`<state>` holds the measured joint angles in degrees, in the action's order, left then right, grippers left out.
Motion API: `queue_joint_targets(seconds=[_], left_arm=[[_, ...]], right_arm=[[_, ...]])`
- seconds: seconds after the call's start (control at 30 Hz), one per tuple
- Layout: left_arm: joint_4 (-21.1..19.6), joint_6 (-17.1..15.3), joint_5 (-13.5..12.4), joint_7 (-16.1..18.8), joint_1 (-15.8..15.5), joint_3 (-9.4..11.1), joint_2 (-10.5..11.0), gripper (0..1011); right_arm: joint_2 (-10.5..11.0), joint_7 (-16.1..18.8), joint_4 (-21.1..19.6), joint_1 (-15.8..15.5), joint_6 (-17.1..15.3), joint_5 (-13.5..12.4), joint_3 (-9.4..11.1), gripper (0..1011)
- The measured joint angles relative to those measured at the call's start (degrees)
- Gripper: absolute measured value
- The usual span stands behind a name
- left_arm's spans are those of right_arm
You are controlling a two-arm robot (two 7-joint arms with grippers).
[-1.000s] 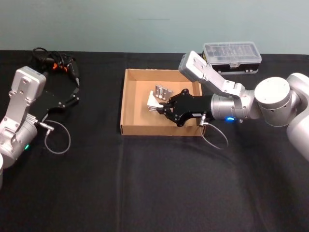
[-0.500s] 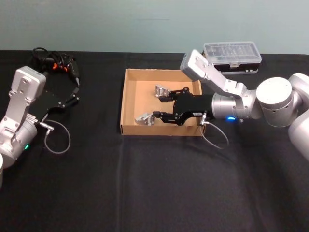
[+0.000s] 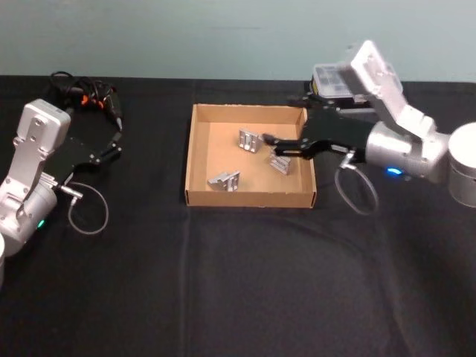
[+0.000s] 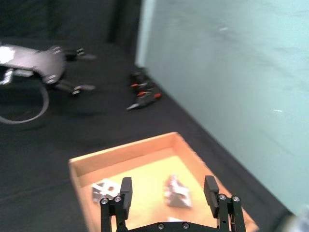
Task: Use one hand to pick up the angle iron from the table and place it into the box.
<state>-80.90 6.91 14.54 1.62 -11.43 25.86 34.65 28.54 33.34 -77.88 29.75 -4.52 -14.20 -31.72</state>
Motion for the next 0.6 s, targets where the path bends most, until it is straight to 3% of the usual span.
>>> queue_joint_targets(seconds=[0.1, 0.33, 0.6], left_arm=[[0.00, 0.00, 0.00, 0.00, 0.00, 0.00, 0.00, 1000], [0.00, 0.00, 0.00, 0.00, 0.00, 0.00, 0.00, 1000], [0.00, 0.00, 0.00, 0.00, 0.00, 0.00, 0.00, 1000]], right_arm=[[1.08, -2.54, -2.38, -2.49, -0.41, -0.68, 2.35, 1004], [3.42, -11.19, -8.42, -11.53, -1.95, -2.36, 9.85, 1004], [3.48, -16.07, -10.69, -18.07, -2.69, -3.03, 14.53, 1004]])
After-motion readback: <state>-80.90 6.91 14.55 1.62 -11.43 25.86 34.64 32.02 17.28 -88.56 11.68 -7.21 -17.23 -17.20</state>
